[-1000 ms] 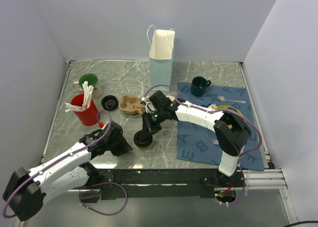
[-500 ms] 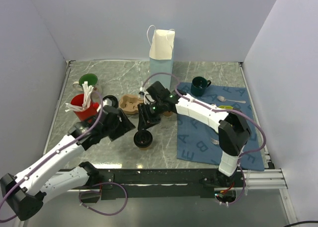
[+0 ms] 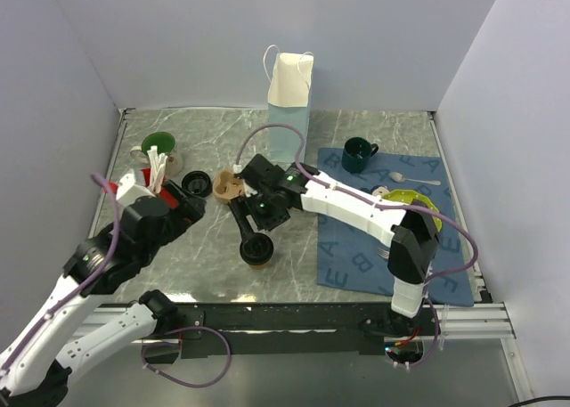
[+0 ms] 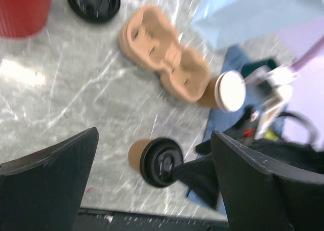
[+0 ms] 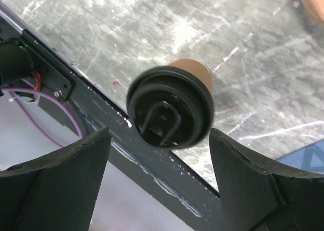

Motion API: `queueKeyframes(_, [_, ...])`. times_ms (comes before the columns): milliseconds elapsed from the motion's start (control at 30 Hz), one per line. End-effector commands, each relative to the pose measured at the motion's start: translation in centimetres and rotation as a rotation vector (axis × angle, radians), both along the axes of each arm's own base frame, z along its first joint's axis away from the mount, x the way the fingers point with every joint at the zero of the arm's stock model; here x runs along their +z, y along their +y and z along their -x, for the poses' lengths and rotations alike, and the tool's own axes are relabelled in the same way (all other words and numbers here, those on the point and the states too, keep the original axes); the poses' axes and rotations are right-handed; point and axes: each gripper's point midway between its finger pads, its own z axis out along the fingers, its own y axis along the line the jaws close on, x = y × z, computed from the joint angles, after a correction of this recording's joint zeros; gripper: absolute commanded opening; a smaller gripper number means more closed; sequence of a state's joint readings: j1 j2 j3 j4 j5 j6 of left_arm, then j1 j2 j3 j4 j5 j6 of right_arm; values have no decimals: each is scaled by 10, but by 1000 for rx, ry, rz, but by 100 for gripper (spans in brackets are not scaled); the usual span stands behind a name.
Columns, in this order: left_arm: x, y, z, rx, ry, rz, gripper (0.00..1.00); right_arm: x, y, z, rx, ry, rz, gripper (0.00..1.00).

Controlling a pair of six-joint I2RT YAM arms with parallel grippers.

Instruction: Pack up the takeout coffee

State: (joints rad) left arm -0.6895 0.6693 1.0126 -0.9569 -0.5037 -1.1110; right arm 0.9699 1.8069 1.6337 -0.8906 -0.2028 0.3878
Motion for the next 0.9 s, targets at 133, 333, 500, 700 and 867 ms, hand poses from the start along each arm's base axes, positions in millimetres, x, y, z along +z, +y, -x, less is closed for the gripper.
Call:
queueKeyframes(133, [33,27,0,79,-129,-18,99,-5,10,-5,-3,-82,103,87])
queueKeyframes(333, [35,28,0,66,-147,-36,99,-17,12,1,2,-86,149,88])
queueKeyframes(500, [37,31,1,65,-157,-48,99,-25,13,5,-1,-82,174,88])
queueKeyframes(700, [37,32,1,65,-161,-63,99,-29,16,11,4,-71,174,81])
queueKeyframes(867, [35,32,-1,63,-161,-78,99,-33,10,10,-7,-73,201,73])
